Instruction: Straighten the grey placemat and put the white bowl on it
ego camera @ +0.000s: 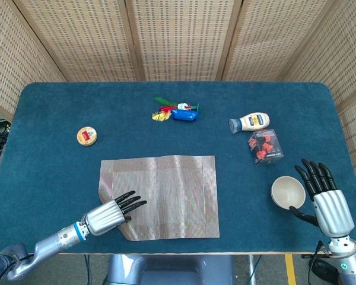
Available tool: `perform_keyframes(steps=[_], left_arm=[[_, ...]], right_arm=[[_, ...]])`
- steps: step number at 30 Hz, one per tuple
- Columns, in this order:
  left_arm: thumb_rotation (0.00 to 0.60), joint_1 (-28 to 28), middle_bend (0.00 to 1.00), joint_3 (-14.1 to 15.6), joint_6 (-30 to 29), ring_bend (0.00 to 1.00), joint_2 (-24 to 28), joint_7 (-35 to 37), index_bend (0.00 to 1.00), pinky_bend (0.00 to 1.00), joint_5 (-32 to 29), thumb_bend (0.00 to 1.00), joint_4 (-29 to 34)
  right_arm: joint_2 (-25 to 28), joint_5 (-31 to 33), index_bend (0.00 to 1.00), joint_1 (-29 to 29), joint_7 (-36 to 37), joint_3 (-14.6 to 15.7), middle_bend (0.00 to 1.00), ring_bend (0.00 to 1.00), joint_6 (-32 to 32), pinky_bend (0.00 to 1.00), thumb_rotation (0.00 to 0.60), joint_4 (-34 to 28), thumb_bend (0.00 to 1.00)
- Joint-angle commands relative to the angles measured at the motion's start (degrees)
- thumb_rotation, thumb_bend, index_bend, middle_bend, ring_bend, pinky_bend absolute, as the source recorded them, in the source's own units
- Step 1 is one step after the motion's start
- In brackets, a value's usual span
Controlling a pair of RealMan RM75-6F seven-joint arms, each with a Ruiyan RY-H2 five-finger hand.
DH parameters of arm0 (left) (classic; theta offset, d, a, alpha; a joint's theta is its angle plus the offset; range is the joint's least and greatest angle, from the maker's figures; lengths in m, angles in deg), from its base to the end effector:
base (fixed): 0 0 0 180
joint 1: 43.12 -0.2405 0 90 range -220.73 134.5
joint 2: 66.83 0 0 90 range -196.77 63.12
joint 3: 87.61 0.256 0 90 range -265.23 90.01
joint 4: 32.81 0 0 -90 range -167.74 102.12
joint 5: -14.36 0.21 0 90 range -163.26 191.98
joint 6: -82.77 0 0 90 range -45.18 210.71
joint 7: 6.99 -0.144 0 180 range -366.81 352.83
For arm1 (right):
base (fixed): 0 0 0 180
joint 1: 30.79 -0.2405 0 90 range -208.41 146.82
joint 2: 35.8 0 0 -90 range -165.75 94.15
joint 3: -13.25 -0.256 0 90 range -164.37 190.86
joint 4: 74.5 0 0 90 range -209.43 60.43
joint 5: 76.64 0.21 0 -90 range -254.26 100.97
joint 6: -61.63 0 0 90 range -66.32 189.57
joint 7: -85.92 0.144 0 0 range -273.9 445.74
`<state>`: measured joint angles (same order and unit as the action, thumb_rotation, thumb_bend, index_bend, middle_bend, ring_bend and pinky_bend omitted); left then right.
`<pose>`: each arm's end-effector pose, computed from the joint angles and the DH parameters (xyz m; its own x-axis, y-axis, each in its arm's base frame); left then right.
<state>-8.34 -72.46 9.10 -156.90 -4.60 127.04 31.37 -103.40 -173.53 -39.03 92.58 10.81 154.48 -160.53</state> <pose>-0.2271 0.2284 -0.0333 0.6696 0.1234 0.7324 0.4386 -0.8615 -0.2558 -0.2841 -0.1940 0.1544 0.3167 0.1242 0.9404 -0.9045 -0.2591 0.3388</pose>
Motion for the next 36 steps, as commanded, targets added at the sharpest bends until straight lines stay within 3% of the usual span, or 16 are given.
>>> perform_keyframes(steps=[1, 6, 7, 8, 10, 12, 13, 24, 30, 36], left_arm=[[0.6, 0.02, 0.0, -0.12, 0.37, 0.0, 0.01, -0.72, 0.79, 0.0, -0.13, 0.62, 0.27], [0.6, -0.18, 0.0, 0.61, 0.06, 0.0, 1.19, -0.77, 0.78, 0.0, 0.28, 0.62, 0.89], [0.6, -0.27, 0.0, 0.75, -0.06, 0.0, 1.48, -0.87, 0.73, 0.0, 0.34, 0.58, 0.97], [0.6, -0.32, 0.0, 0.78, -0.12, 0.0, 1.65, -1.02, 0.65, 0.0, 0.36, 0.51, 0.98], [0.6, -0.51, 0.0, 0.85, -0.4, 0.0, 2.15, -1.5, 0.25, 0.0, 0.42, 0.16, 0.67], [0.6, -0.69, 0.0, 1.02, -0.33, 0.0, 2.62, -1.34, 0.04, 0.0, 0.2, 0.01, 0.56], [0.6, -0.82, 0.0, 1.09, -0.43, 0.0, 3.14, -1.34, 0.0, 0.0, 0.06, 0.0, 0.65], [0.6, -6.47, 0.0, 0.22, -11.86, 0.0, 11.4, 5.9, 0.0, 0.0, -3.82, 0.0, 7.25], [0.6, -10.76, 0.0, -4.96, -13.16, 0.0, 17.61, 1.39, 0.0, 0.0, -15.54, 0.0, 18.13], [0.6, -14.54, 0.0, -9.15, -15.2, 0.0, 21.15, -7.15, 0.0, 0.0, -24.94, 0.0, 26.23]], right_arm=[[0.01, -0.11, 0.04, 0.03, -0.04, 0.02, 0.0, 0.0, 0.04, 0.0, 0.6, -0.04, 0.0], [0.05, 0.04, 0.04, 0.04, -0.02, -0.06, 0.0, 0.0, -0.13, 0.0, 0.6, -0.05, 0.0], [0.08, 0.06, 0.04, 0.03, 0.0, -0.06, 0.0, 0.0, -0.2, 0.0, 0.6, -0.06, 0.0], [0.08, 0.03, 0.04, 0.03, 0.01, -0.05, 0.0, 0.0, -0.21, 0.0, 0.6, -0.08, 0.0], [0.07, -0.12, 0.04, 0.06, -0.06, -0.02, 0.0, 0.0, -0.13, 0.0, 0.6, -0.09, 0.0], [0.04, -0.2, 0.04, 0.09, -0.17, -0.01, 0.0, 0.0, -0.07, 0.0, 0.6, -0.09, 0.0], [0.01, -0.18, 0.04, 0.11, -0.25, 0.0, 0.0, 0.0, -0.11, 0.0, 0.6, -0.08, 0.0], [0.07, 2.51, 0.05, -0.06, -2.41, -0.02, 0.0, 0.0, -3.26, 0.0, 0.6, -0.43, 0.0], [0.99, 6.08, 0.09, -0.21, -5.43, 1.37, 0.0, 0.0, -8.97, 0.0, 0.6, -2.46, 0.0], [-0.29, 7.74, 0.16, -0.27, -6.9, 2.01, 0.0, 0.0, -11.57, 0.0, 0.6, -0.33, 0.0]])
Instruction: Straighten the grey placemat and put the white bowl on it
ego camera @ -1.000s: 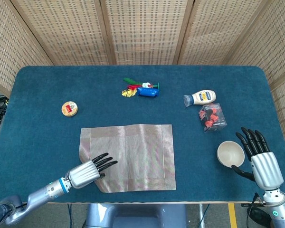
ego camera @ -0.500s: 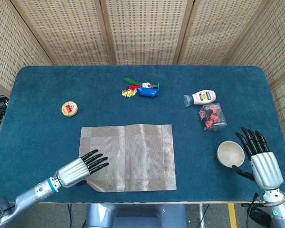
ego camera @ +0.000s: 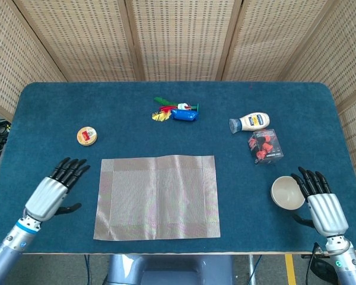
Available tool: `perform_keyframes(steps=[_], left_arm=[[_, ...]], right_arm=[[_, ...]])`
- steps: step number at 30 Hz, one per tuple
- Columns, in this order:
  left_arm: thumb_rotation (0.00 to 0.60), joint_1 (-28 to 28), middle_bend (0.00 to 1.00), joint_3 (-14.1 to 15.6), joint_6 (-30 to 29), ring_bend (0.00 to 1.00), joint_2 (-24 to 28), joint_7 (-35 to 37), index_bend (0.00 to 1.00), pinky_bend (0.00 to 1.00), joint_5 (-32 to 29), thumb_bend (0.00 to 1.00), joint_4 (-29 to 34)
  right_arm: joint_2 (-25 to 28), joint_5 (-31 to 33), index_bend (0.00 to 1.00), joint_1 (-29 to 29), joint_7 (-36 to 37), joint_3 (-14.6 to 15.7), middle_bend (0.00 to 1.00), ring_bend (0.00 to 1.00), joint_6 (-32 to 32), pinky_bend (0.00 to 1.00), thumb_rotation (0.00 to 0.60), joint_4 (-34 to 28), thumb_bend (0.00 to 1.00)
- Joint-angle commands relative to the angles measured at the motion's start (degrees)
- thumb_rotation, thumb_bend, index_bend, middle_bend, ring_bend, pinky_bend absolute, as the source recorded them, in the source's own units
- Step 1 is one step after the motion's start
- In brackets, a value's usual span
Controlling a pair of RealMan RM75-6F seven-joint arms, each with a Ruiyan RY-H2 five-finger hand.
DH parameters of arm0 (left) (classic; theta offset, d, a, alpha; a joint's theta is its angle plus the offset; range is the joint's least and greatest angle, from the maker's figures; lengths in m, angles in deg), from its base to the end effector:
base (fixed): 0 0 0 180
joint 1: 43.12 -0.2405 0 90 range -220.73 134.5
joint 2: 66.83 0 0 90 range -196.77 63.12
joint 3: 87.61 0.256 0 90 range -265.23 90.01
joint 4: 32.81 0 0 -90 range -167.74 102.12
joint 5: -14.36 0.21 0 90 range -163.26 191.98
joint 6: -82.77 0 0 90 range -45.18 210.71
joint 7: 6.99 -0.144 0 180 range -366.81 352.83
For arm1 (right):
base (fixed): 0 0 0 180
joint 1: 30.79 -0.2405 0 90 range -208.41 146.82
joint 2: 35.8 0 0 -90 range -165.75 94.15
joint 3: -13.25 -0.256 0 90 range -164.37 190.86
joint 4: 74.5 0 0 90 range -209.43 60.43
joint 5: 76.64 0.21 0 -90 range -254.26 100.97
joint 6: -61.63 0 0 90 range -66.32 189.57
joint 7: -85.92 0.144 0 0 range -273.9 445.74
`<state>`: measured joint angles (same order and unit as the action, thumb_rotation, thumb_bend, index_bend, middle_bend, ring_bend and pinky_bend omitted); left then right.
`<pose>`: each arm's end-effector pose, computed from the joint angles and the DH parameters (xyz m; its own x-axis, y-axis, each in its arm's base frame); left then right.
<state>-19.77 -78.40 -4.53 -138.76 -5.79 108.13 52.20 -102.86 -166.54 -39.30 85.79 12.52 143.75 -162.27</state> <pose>-0.2568 0.2274 0.0976 0.4204 0.0442 0.9063 0.8240 -0.4368 -0.3609 -0.3078 -0.1932 0.1341 0.4375 -0.0604 0.8972 -0.8944 -0.1319 0.4273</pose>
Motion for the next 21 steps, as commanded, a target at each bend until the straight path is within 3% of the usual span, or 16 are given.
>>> perform_keyframes(steps=[1, 8, 21], left_arm=[[0.6, -3.4, 0.0, -3.45, -1.68, 0.0, 3.25, -6.71, 0.0, 0.0, -6.72, 0.0, 6.0], [0.6, -6.14, 0.0, -5.67, -3.66, 0.0, 6.62, -12.73, 0.0, 0.0, -10.63, 0.0, 12.64], [0.6, -7.66, 0.0, -7.31, -2.29, 0.0, 9.44, -9.97, 0.0, 0.0, -9.94, 0.0, 14.13]], right_arm=[[-1.02, 0.92, 0.17, 0.01, -0.08, 0.32, 0.0, 0.0, -1.04, 0.0, 0.6, 1.71, 0.0], [-4.44, 4.83, 0.28, -0.18, -1.41, 0.77, 0.0, 0.0, -5.73, 0.0, 0.6, 4.5, 0.0], [-10.7, 8.35, 0.37, -2.8, -3.91, -1.06, 0.0, 0.0, -10.99, 0.0, 0.6, 11.05, 0.03]])
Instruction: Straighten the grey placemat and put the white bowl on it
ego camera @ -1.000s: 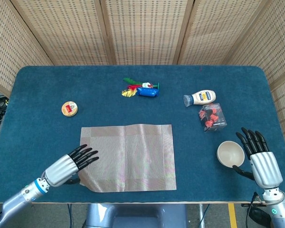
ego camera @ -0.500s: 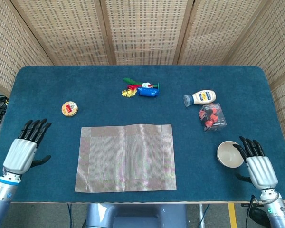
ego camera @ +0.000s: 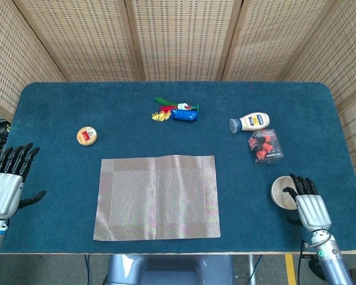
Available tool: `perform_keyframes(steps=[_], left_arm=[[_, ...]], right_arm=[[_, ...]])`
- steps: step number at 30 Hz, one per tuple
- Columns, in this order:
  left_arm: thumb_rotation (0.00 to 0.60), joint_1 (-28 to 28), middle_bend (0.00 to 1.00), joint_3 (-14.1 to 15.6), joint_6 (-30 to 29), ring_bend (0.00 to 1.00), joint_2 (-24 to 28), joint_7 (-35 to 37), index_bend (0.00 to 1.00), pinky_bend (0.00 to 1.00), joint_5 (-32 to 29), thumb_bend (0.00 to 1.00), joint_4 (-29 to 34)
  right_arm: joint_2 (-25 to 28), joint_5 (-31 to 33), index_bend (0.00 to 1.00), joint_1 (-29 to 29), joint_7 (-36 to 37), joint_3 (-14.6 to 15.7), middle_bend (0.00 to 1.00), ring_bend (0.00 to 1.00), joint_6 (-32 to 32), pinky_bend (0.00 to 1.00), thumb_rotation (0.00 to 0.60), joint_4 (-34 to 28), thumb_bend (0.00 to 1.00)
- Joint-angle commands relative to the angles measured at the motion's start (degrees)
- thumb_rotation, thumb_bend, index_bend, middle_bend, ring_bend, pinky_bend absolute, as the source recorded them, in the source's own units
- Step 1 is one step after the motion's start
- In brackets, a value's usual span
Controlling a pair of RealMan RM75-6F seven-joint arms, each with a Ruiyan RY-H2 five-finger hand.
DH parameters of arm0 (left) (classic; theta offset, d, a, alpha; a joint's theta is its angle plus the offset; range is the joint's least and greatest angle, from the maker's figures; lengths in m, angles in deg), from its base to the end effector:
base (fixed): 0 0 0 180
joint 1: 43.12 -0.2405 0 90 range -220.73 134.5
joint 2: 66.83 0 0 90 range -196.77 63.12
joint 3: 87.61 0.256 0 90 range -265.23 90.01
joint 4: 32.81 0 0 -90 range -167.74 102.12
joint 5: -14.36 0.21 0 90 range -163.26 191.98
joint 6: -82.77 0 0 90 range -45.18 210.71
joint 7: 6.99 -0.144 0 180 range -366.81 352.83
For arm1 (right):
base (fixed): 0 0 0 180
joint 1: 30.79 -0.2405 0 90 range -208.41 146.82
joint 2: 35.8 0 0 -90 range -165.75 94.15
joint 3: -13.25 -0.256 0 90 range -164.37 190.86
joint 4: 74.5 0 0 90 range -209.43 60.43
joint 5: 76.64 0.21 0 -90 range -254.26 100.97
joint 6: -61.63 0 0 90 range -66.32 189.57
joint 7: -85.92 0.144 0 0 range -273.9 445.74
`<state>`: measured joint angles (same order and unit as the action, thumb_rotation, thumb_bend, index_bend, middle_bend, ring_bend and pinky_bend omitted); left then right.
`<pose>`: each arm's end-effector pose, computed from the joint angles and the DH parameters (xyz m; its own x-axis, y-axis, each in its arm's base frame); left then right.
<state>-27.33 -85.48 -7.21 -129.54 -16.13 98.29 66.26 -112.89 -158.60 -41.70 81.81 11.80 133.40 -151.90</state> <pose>-0.2615 0.2145 0.1585 0.4556 -0.0724 0.8872 0.8762 -0.1395 -0.4613 -0.3423 -0.2102 0.0792 0.4825 -0.2081 0.8508 -0.8734 -0.0416 0.4851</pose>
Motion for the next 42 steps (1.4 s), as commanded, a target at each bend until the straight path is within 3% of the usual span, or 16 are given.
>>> perform_keyframes(steps=[1, 8, 16, 25, 29, 33, 37, 42], left_arm=[[0.6, -0.18, 0.0, -0.38, 0.56, 0.0, 0.37, 0.65, 0.0, 0.0, 0.02, 0.0, 0.08], [0.6, -1.16, 0.0, -1.06, 0.23, 0.0, 0.86, 2.47, 0.0, 0.0, 1.6, 0.0, -0.29], [0.6, -1.93, 0.0, -2.03, 0.66, 0.0, 1.22, 3.81, 0.0, 0.0, 2.21, 0.0, -0.43], [0.6, -2.37, 0.0, -2.82, 1.4, 0.0, 1.26, 4.43, 0.0, 0.0, 2.5, 0.0, -0.69], [0.6, -2.59, 0.0, -3.1, 1.69, 0.0, 1.35, 4.59, 0.0, 0.0, 2.6, 0.0, -0.68], [0.6, -2.65, 0.0, -3.38, 2.21, 0.0, 1.51, 4.9, 0.0, 0.0, 2.63, 0.0, -0.64], [0.6, -2.78, 0.0, -3.73, 2.54, 0.0, 1.75, 5.44, 0.0, 0.0, 2.56, 0.0, -0.6], [0.6, -2.98, 0.0, -4.33, 3.06, 0.0, 2.1, 6.43, 0.0, 0.0, 1.95, 0.0, -0.77]], right_arm=[[-1.1, 0.53, 0.38, -0.69, 0.33, -0.48, 0.0, 0.0, -1.07, 0.0, 0.6, 1.29, 0.06], [-3.39, 1.48, 0.49, -1.89, 1.61, -0.91, 0.0, 0.0, -3.49, 0.0, 0.6, 5.03, 0.25], [-5.91, 1.89, 0.68, -2.56, 3.43, -1.28, 0.0, 0.0, -4.45, 0.0, 0.6, 8.41, 0.52], [-7.06, -2.69, 0.74, -1.1, 5.52, -1.31, 0.0, 0.0, 4.01, 0.0, 0.6, 9.8, 0.57], [-3.92, -8.43, 0.74, -0.37, 4.82, 0.02, 0.0, 0.0, 10.23, 0.0, 0.6, 5.32, 0.57], [0.8, -13.89, 0.74, -2.51, 0.58, 1.34, 0.0, 0.0, 10.33, 0.0, 0.6, -2.27, 0.57], [5.27, -16.74, 0.74, -7.98, -5.2, 0.68, 0.0, 0.0, 3.61, 0.0, 0.6, -11.71, 0.57], [7.9, -14.29, 0.74, -17.2, -12.14, -3.05, 0.0, 0.0, -10.35, 0.0, 0.6, -20.61, 0.57]])
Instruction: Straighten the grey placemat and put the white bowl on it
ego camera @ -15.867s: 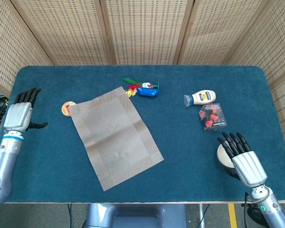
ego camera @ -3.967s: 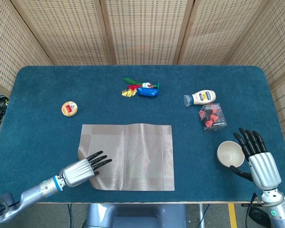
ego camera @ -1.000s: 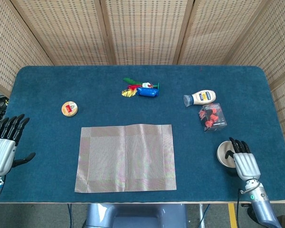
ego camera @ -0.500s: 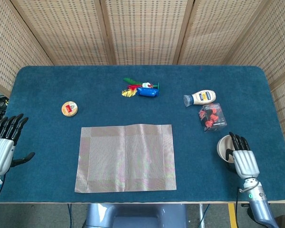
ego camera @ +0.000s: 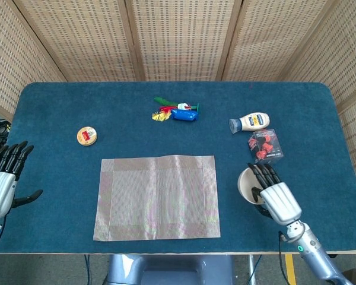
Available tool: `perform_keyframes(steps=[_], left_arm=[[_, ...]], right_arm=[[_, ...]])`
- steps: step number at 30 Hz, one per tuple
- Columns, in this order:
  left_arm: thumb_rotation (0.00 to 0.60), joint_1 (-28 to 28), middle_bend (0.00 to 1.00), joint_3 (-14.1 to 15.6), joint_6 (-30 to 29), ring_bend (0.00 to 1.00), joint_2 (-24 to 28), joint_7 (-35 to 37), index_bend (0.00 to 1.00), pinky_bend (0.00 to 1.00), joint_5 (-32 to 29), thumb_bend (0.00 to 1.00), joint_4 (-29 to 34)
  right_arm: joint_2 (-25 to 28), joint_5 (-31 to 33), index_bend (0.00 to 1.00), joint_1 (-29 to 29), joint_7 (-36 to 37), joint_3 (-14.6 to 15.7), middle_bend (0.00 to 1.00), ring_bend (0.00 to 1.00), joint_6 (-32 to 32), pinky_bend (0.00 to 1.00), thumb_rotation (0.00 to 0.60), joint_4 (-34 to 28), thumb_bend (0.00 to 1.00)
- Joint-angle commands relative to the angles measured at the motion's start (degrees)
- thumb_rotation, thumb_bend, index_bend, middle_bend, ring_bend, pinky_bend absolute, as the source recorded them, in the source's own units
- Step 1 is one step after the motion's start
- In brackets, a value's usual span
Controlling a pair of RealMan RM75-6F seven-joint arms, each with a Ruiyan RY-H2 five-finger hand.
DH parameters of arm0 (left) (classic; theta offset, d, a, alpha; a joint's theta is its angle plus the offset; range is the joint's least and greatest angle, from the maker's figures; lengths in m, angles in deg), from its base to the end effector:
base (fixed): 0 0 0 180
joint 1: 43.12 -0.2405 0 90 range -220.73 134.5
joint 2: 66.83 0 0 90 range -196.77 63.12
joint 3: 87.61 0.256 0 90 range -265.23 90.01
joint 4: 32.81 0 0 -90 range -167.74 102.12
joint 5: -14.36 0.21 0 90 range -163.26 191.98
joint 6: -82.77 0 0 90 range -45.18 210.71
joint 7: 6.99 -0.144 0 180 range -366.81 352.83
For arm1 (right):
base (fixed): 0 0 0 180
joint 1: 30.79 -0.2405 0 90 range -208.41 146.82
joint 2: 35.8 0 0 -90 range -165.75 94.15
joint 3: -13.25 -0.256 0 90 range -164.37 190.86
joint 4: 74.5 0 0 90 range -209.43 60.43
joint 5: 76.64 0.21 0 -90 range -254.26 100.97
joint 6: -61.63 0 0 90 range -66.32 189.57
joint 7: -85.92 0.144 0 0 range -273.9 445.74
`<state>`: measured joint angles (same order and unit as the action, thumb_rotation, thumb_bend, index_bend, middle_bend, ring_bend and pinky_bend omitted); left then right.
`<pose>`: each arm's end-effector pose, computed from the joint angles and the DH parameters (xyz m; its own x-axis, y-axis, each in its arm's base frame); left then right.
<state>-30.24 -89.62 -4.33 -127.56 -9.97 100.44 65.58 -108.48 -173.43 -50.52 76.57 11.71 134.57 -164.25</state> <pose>-0.2660 0.2157 0.1707 0.3955 -0.0709 0.9157 0.9045 -0.1429 -0.4017 -0.2376 -0.2376 0.0749 0.5274 -0.0688 0.8468 -0.7749 -0.4475 0.4463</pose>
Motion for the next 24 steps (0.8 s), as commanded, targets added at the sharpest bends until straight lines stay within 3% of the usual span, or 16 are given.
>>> perform_keyframes(steps=[1, 5, 11, 19, 24], left_arm=[[0.6, -0.1, 0.0, -0.34, 0.32, 0.0, 0.19, 0.47, 0.0, 0.0, -0.41, 0.0, -0.18], [0.6, -0.1, 0.0, -1.01, 0.9, 0.0, 0.44, 1.49, 0.0, 0.0, -1.25, 0.0, -0.49], [0.6, 0.22, 0.0, -1.87, 2.57, 0.0, 0.69, 3.02, 0.0, 0.0, -2.74, 0.0, -1.29], [0.6, 0.85, 0.0, -2.64, 4.71, 0.0, 0.48, 3.28, 0.0, 0.0, -4.27, 0.0, -2.08], [0.6, 0.95, 0.0, -2.89, 5.31, 0.0, 0.29, 2.99, 0.0, 0.0, -4.63, 0.0, -2.25]], right_arm=[[3.12, 1.58, 0.74, -10.5, -8.05, -4.03, 0.0, 0.0, -14.52, 0.0, 0.6, -9.26, 0.57], [0.11, 6.72, 0.73, -17.9, -9.24, -7.6, 0.0, 0.0, -24.81, 0.0, 0.6, -10.23, 0.57], [-6.06, 13.5, 0.73, -26.53, -14.48, -11.07, 0.0, 0.0, -34.32, 0.0, 0.6, -7.56, 0.57], [-14.67, 21.24, 0.73, -33.63, -20.22, -12.52, 0.0, 0.0, -38.86, 0.0, 0.6, -2.4, 0.57], [-19.88, 24.44, 0.72, -36.43, -22.29, -11.62, 0.0, 0.0, -39.38, 0.0, 0.6, 3.41, 0.56]])
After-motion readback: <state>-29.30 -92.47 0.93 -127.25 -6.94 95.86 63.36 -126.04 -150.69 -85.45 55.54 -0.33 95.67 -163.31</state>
